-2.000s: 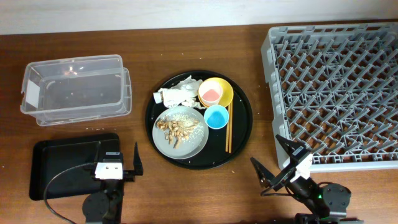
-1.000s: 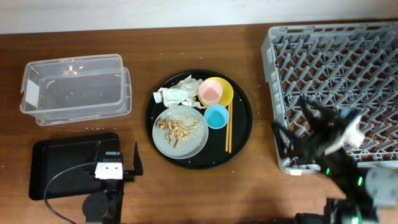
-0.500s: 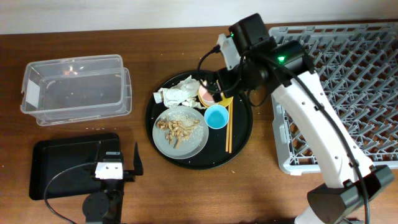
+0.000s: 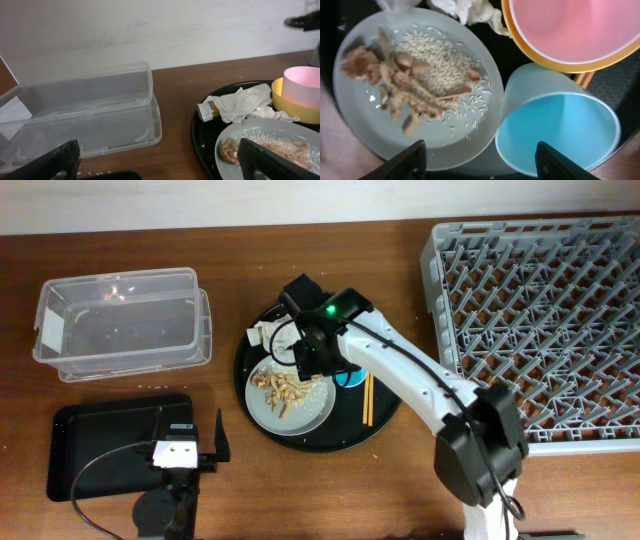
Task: Sort waste into correct bins and load items into the dishwasher rack
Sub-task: 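Grasp the blue cup and place it upside down in the rack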
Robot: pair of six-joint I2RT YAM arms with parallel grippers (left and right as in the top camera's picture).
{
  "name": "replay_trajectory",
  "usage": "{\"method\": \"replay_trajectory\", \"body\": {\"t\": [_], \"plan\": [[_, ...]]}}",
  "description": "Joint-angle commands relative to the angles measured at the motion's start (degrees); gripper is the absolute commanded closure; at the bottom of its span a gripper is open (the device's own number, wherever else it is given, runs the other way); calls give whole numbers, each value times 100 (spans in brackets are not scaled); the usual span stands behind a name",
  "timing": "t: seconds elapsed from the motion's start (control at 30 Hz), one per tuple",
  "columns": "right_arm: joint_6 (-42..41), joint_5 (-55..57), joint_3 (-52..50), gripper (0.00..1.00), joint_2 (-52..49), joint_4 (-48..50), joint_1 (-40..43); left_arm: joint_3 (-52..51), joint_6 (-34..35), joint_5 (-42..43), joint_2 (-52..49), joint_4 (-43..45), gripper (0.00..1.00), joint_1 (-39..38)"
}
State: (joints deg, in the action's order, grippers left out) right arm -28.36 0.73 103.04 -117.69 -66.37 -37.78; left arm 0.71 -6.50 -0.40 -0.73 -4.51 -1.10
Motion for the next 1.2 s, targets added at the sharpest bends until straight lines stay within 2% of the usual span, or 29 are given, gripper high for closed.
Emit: {"method": "replay_trajectory", "body": {"t": [0.0, 0.1, 0.23, 0.27, 0.33, 0.47, 0.53, 0.6, 0.7, 0.77, 0.83, 0.87, 0.93, 0.97, 1.17], "plan": [[-249, 149, -66, 33, -280, 155, -50, -22, -90, 22, 28, -26, 0, 4], [-262, 197, -125, 45, -452, 278, -50, -22, -90, 22, 28, -26, 1, 4], [-264, 295, -168, 75, -452, 229, -50, -22, -90, 22, 28, -26, 1, 4], [-264, 297, -170, 78, -452, 192, -50, -22, -90, 22, 28, -26, 1, 4], [-262, 297, -166, 96, -437, 103, -46, -22, -90, 22, 28, -26, 1, 4], [-256, 321, 96, 96, -175, -243, -4, -22, -90, 22, 28, -26, 1, 4], [-190, 319, 562, 96, 142, -741, 127, -22, -90, 22, 28, -26, 1, 4], [212, 295, 1180, 96, 601, -1250, 461, -22, -90, 22, 28, -26, 1, 4], [1075, -133, 1685, 96, 1405, -1331, 1438, -22, -90, 22, 28, -26, 1, 4], [1641, -363, 1718, 96, 1849, -1241, 2516, -22, -90, 22, 28, -26, 1, 4], [1770, -483, 1709, 96, 1882, -1128, 3768, -22, -90, 22, 28, -26, 1, 4], [2022, -905, 1659, 96, 1812, -1038, 4232, -22, -90, 22, 28, -26, 1, 4], [3237, -2590, 1515, 96, 1537, -883, 5136, -22, -90, 22, 28, -26, 0, 4], [3517, -3182, 1484, 96, 1346, -898, 5488, -22, -90, 22, 28, -26, 1, 4], [4214, -6214, 1453, 96, -170, -1224, 7106, -22, -90, 22, 28, -26, 1, 4]]}}
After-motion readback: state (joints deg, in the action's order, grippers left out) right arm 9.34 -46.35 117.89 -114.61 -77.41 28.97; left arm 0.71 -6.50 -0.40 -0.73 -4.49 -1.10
